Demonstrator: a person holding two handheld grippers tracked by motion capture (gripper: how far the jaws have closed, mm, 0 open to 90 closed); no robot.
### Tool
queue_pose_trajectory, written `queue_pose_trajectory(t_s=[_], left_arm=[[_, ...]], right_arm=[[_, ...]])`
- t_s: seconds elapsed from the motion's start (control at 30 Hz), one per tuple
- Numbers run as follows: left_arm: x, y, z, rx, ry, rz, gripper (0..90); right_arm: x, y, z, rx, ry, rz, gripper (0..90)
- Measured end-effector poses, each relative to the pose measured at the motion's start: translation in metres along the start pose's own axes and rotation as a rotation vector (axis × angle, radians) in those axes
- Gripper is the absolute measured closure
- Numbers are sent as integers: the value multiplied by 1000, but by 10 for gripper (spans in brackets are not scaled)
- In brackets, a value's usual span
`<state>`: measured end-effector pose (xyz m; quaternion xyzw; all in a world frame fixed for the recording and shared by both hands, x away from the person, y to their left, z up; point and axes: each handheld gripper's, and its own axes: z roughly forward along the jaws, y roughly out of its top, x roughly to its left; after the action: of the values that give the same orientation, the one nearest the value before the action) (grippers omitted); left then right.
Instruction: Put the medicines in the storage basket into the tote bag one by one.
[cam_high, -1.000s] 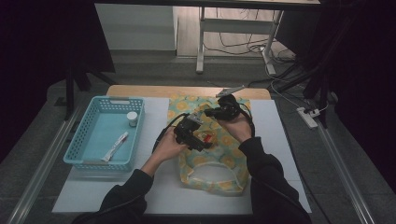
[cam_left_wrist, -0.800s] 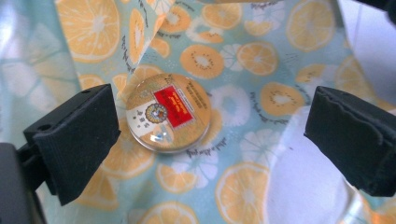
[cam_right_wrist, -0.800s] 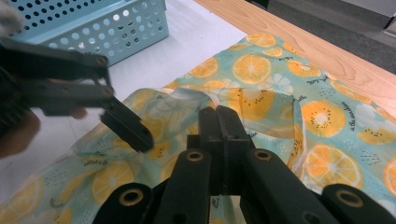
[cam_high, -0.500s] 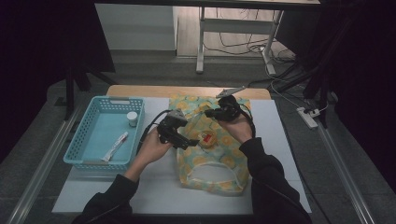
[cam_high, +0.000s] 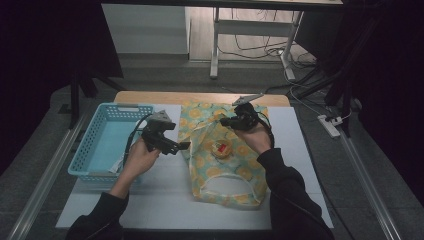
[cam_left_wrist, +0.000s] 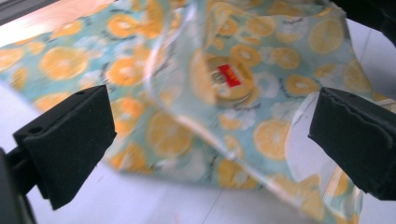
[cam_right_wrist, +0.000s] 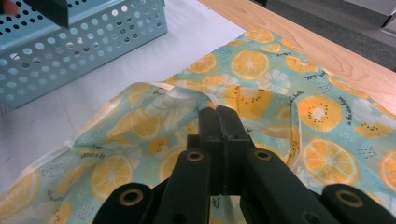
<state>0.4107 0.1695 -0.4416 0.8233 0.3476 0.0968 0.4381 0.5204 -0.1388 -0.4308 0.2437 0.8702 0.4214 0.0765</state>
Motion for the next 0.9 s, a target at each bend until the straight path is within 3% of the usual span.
queue_pose_trajectory(t_s=[0.2,0.43,0.73,0.9], left_arm=[[16,-16,-26,1,48,-45,11],[35,-35,-50,38,154,-106,9],[57,-58,-59,129,244,-163,14],[72,-71,-63,167,260,-191,2]], right_arm=[[-1,-1,-1,1,-3,0,900],[-1,-2,0,3,-3,4,900],[-1,-2,0,3,-4,4,900],[-2,-4,-1,3,-5,2,900]])
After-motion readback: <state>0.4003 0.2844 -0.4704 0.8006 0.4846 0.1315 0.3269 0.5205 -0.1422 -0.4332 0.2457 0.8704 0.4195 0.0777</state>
